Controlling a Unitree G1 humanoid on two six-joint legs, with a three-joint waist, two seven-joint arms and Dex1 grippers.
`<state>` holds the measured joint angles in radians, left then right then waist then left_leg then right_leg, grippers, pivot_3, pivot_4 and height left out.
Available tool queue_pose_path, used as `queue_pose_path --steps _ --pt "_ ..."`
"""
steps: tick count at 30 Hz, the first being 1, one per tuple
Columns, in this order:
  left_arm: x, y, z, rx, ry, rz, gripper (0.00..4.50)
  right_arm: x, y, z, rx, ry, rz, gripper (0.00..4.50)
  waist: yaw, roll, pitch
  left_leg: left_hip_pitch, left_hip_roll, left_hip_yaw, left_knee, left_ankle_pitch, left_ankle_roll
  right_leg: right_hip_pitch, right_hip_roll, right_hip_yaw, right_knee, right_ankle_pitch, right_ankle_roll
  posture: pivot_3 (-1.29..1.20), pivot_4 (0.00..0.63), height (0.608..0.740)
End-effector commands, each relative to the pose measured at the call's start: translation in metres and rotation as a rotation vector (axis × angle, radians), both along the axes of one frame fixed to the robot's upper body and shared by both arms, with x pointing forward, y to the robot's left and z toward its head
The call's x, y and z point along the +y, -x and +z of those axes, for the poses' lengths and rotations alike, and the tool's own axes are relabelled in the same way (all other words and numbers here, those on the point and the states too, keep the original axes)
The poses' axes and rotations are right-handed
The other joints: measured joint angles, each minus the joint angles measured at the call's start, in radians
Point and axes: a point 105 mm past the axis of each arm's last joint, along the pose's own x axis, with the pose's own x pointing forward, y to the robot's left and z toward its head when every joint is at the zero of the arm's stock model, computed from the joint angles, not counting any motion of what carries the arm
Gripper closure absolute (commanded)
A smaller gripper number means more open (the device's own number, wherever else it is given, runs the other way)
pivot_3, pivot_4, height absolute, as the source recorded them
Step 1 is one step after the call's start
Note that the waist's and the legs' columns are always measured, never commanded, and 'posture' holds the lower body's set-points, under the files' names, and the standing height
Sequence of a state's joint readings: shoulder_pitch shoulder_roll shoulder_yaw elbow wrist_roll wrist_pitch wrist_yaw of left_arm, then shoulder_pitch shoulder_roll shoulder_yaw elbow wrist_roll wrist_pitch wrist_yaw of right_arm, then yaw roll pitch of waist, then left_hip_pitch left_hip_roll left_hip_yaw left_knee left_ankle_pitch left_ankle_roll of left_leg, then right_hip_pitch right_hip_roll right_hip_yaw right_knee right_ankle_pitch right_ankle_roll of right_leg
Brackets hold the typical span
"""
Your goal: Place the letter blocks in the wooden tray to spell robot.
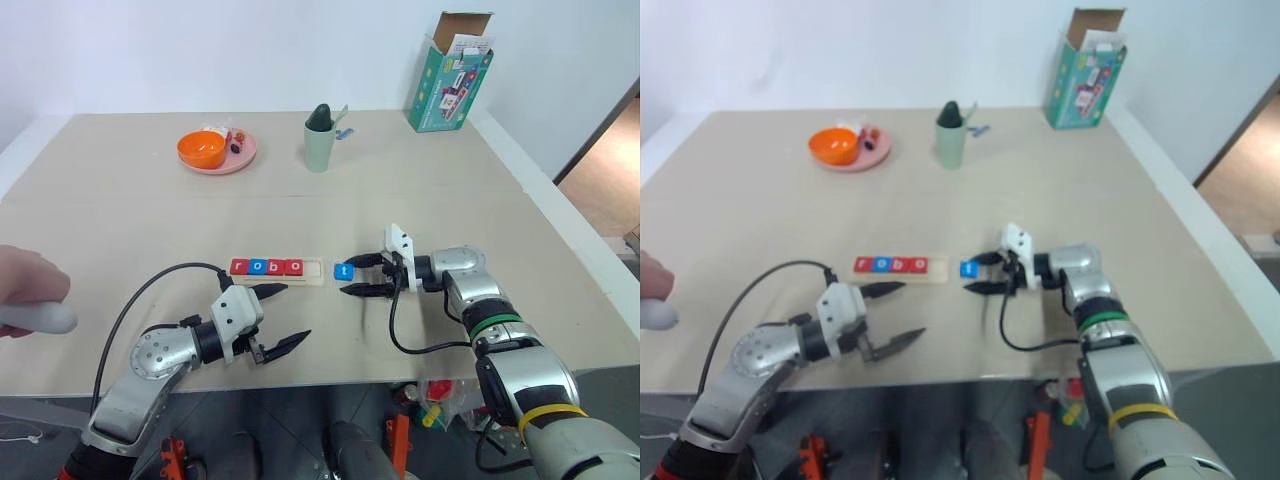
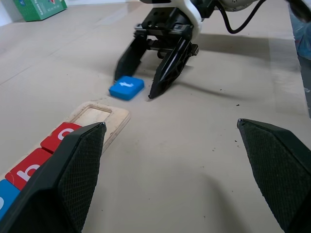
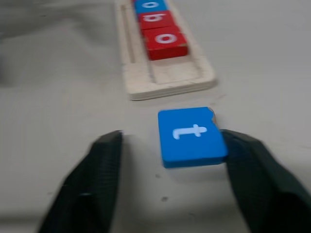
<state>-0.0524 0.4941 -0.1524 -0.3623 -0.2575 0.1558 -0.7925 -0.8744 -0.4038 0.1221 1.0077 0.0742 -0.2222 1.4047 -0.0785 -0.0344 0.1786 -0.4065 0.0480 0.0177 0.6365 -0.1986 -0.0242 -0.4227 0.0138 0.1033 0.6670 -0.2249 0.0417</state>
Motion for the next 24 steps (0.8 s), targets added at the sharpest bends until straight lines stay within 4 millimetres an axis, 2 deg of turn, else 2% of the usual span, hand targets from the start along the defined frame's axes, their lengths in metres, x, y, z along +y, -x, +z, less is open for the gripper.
queue_pose_path --steps 1,3,14,17,21,24 --pt "0.000 0.001 0.006 -0.034 0.003 -0.004 0.00 0.003 0.005 0.000 0.005 0.013 0.044 2.78 0.000 0.000 0.000 0.000 0.000 0.000 0.000 0.000 0.000 0.000 0.000 0.000 0.000 0.000 0.000 0.00 0.150 0.740" --pt "0.000 0.001 0.006 -0.033 0.002 -0.005 0.00 0.004 0.007 0.000 0.011 0.015 0.052 3.31 0.000 0.000 0.000 0.000 0.000 0.000 0.000 0.000 0.000 0.000 0.000 0.000 0.000 0.000 0.000 0.00 0.150 0.740" --pt "0.000 0.000 0.006 -0.032 0.000 -0.002 0.00 0.008 0.018 0.002 0.035 -0.023 0.036 3.32 0.000 0.000 0.000 0.000 0.000 0.000 0.000 0.000 0.000 0.000 0.000 0.000 0.000 -0.001 -0.001 0.00 0.150 0.740" --pt "0.001 -0.001 0.007 -0.035 0.005 0.010 0.00 0.009 0.021 0.021 0.027 -0.062 0.015 3.32 0.001 0.000 0.000 0.000 0.000 0.000 0.000 0.000 0.000 0.000 0.000 0.000 0.000 -0.001 -0.001 0.00 0.150 0.740" --pt "0.005 -0.003 0.009 -0.036 0.031 0.048 0.00 0.014 0.036 0.048 0.023 -0.097 0.021 3.32 0.000 0.000 0.000 -0.001 0.000 0.000 0.000 0.000 0.000 -0.001 0.000 0.001 0.000 -0.001 -0.001 0.00 0.150 0.740" --pt "0.011 -0.008 0.012 -0.028 0.073 0.113 0.00 0.024 0.045 0.058 0.013 -0.091 0.043 3.32 0.000 0.000 0.000 -0.001 0.000 0.000 0.000 0.000 0.000 -0.001 0.000 0.000 0.000 -0.001 -0.001 0.00 0.150 0.740"
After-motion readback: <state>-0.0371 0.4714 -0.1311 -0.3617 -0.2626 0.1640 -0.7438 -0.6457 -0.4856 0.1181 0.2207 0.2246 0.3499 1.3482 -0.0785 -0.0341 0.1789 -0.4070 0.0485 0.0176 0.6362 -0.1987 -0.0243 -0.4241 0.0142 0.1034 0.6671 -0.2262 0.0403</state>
